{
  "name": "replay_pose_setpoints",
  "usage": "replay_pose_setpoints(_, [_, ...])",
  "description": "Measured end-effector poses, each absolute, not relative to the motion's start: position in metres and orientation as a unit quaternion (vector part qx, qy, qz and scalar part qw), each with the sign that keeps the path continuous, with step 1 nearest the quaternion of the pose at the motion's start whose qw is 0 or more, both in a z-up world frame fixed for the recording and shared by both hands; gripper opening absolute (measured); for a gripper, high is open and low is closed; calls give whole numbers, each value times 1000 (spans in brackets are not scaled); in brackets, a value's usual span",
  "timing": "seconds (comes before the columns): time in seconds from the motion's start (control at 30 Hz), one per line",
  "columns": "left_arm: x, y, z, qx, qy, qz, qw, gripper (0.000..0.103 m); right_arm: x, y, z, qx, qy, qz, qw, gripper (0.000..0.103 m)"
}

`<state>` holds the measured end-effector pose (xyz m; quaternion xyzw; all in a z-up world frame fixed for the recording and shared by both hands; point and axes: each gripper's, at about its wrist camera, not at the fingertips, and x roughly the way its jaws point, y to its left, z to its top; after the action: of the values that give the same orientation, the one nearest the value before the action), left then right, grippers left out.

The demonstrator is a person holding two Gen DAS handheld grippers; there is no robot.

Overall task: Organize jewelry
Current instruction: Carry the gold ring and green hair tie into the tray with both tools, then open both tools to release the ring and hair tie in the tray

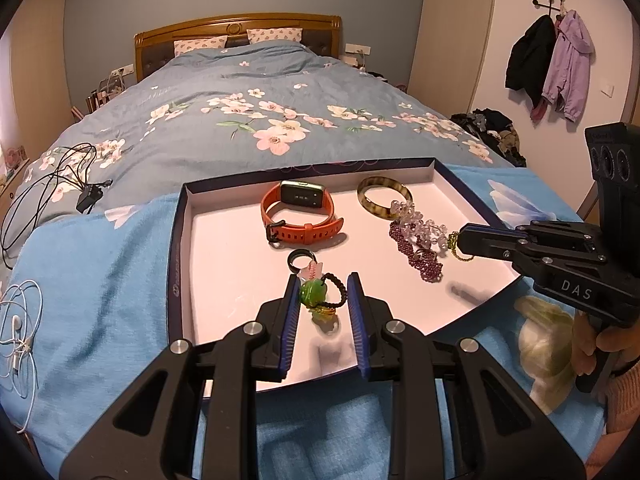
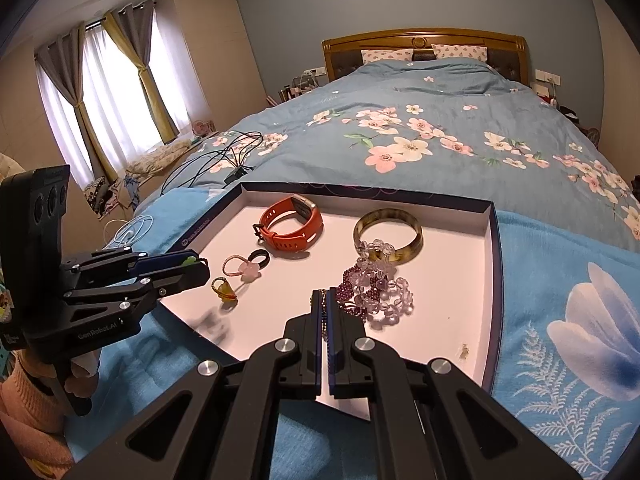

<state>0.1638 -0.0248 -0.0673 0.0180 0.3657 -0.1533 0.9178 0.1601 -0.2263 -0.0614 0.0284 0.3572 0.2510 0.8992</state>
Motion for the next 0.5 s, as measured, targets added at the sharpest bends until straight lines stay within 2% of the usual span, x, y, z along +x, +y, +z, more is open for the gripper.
replay_pose_setpoints(0.5, [175,-26,-82,16,383,-142,912,24,171,-222,-68,34,373,248,893,1])
